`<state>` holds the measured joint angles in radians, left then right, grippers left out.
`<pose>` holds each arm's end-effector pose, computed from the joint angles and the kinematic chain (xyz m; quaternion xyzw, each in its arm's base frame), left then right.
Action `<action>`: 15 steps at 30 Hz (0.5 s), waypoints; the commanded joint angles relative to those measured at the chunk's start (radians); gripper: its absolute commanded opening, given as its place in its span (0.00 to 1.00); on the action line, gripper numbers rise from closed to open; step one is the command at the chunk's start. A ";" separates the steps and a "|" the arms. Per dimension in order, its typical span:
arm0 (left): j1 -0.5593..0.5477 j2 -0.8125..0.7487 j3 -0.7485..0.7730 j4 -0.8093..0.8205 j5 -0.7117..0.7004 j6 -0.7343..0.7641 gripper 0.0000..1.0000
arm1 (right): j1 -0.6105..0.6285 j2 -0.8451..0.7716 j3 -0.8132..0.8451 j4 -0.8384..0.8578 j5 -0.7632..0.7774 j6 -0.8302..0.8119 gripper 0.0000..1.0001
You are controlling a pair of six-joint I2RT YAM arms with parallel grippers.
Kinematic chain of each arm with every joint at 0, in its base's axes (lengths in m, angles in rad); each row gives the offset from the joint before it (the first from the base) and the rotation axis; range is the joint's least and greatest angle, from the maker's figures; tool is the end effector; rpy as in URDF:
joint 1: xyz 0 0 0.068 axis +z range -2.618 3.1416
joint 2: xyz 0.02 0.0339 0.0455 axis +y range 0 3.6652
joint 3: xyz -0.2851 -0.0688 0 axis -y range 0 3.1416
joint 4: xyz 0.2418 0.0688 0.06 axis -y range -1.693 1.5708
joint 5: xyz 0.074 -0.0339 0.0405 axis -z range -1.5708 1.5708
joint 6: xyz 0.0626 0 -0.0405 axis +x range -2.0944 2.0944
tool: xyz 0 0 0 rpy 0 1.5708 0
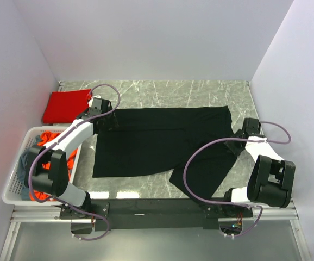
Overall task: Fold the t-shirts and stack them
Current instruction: Fold the tshirt
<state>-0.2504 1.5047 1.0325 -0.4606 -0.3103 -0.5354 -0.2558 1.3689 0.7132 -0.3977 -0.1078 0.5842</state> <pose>0.3180 -0.0616 0.2341 -0.1812 0.9218 0.0169 0.3424 0.2517 -0.0589 0.1745 0.3810 0.8870 0.0931 0.2435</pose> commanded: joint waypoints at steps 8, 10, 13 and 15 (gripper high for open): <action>-0.004 -0.018 0.028 0.011 0.011 0.015 0.95 | -0.072 0.016 -0.067 0.141 -0.090 0.016 0.38; -0.006 -0.017 0.029 0.010 0.013 0.015 0.95 | -0.074 0.016 -0.063 0.151 -0.108 0.017 0.38; -0.006 -0.015 0.028 0.011 0.013 0.015 0.95 | -0.076 0.004 -0.054 0.149 -0.112 0.020 0.37; -0.006 -0.015 0.028 0.010 0.011 0.015 0.95 | -0.074 -0.002 -0.047 0.143 -0.107 0.019 0.37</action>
<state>-0.2520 1.5043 1.0325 -0.4606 -0.3099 -0.5350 -0.3252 1.3853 0.6472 -0.2893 -0.2050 0.5945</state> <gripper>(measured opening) 0.953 0.374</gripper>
